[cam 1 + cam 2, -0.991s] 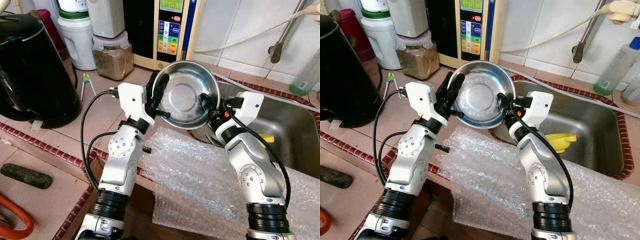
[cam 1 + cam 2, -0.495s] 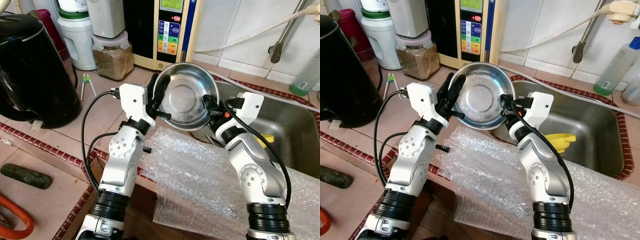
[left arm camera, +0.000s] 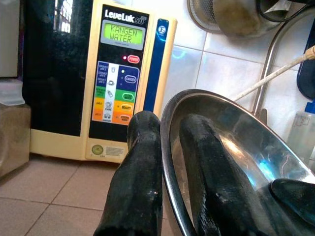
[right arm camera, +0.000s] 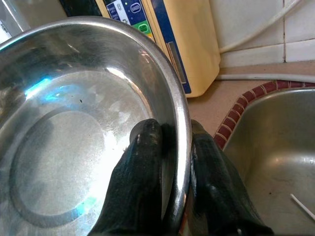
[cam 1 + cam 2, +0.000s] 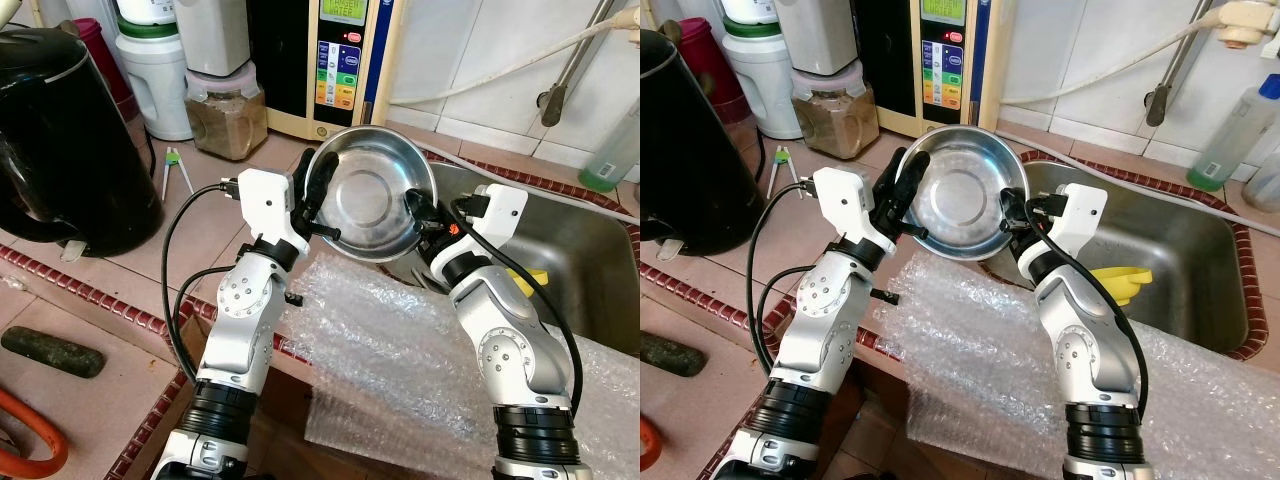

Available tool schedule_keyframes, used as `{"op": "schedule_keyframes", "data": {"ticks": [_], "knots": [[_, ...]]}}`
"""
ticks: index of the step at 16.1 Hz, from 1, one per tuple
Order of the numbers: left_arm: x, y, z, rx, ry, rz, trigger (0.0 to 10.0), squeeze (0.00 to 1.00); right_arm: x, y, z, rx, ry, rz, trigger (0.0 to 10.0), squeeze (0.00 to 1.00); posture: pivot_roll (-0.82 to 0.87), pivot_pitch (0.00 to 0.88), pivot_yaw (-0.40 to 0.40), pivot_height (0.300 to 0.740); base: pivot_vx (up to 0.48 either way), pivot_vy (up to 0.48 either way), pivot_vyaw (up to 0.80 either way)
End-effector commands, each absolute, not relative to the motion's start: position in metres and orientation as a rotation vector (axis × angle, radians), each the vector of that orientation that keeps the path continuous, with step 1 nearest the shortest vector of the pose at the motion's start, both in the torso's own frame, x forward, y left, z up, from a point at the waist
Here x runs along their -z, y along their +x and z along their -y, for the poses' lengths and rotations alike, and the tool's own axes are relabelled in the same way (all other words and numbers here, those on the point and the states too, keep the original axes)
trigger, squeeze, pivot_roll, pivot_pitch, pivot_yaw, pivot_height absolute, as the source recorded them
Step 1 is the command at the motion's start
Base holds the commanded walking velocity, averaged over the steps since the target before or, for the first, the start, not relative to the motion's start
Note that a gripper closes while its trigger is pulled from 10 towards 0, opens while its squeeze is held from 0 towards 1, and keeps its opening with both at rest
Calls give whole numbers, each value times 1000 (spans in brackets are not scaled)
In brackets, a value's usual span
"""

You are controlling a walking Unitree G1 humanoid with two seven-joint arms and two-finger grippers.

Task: Kitchen organization

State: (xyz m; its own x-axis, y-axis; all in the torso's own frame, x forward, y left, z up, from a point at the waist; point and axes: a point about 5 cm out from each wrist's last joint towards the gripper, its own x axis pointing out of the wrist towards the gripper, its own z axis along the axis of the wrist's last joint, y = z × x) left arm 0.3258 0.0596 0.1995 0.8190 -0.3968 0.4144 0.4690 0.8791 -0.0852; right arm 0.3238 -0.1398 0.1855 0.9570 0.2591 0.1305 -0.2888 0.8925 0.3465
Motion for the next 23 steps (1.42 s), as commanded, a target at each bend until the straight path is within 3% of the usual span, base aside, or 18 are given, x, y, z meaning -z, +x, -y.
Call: {"op": "schedule_keyframes", "data": {"ticks": [1,2,5,6,13,18,20,23], "knots": [[-206,320,-48,543,-183,428,3294,0,-178,327,149,-226,337,36,0,0,7,87,-24,740,0,0,0],[-204,319,-46,552,-188,408,10000,0,-178,327,149,-226,335,34,0,0,8,91,-30,740,0,0,0],[-195,317,-39,604,-192,349,10000,0,-179,328,151,-218,335,37,0,0,8,92,-31,740,0,0,0],[-193,315,-36,625,-192,339,10000,1000,-179,328,152,-204,337,41,0,0,9,93,-30,740,0,0,0],[-191,309,-30,701,-201,311,10000,1000,-175,330,159,-144,332,36,0,0,15,98,-30,740,0,0,0],[-181,308,-36,711,-185,249,10000,1000,-168,332,190,74,297,35,0,0,11,91,-11,740,0,0,0],[-175,306,-35,756,-173,205,10000,1000,-161,330,204,158,196,18,0,0,10,89,2,740,0,0,0],[-171,302,-30,827,-146,163,10000,1000,-153,327,214,241,195,6,0,0,11,92,13,740,0,0,0]]}}
